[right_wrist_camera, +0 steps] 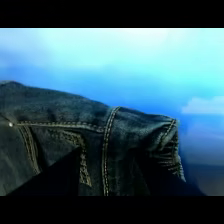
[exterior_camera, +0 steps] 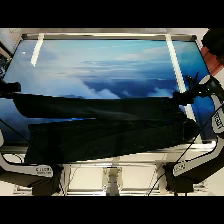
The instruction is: Fold the clothes and pants, and hang the long-sleeved shirts on hangers.
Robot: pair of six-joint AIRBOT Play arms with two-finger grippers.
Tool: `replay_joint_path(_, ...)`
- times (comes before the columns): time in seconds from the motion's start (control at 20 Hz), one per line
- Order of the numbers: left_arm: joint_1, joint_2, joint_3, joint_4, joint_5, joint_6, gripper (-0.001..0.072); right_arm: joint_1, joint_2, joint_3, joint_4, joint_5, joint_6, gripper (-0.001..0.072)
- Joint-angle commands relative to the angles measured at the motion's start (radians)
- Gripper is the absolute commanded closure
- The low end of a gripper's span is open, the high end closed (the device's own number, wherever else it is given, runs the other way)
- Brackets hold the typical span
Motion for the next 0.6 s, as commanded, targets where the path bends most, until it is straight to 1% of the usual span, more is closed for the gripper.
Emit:
replay_joint_path(0.0, 0.0, -0.008, 0.0, 0.001, -0.001, 0.008, 0.0688, 0.019, -0.012, 0.001, -0.01, -0.066, 0.059, 0.0385)
replay_joint_path(0.05, 0.0, -0.011, 0.0, 0.001, -0.001, 0.008, 0.0688, 0.019, -0.012, 0.001, -0.02, -0.079, 0.083, 0.0388)
replay_joint_path(0.1, 0.0, -0.014, 0.0, 0.001, -0.001, 0.008, 0.0688, 0.019, -0.012, 0.001, -0.026, -0.09, 0.094, 0.0407)
replay_joint_path(0.15, 0.0, -0.016, 0.0, 0.001, -0.001, 0.008, 0.0688, 0.019, -0.012, 0.001, -0.023, -0.105, 0.1, 0.053)
replay_joint_path(0.2, 0.0, -0.021, 0.0, 0.0, 0.0, 0.008, 0.0689, 0.019, -0.012, 0.001, -0.01, -0.123, 0.1, 0.0685)
replay_joint_path(0.35, 0.0, -0.04, 0.001, -0.006, -0.002, 0.032, 0.0689, 0.019, -0.012, 0.002, 0.031, -0.193, 0.113, 0.0694)
replay_joint_path(0.55, 0.003, -0.093, 0.001, -0.009, -0.008, 0.034, 0.0688, 0.019, -0.012, 0.043, 0.031, -0.335, 0.204, 0.0695)
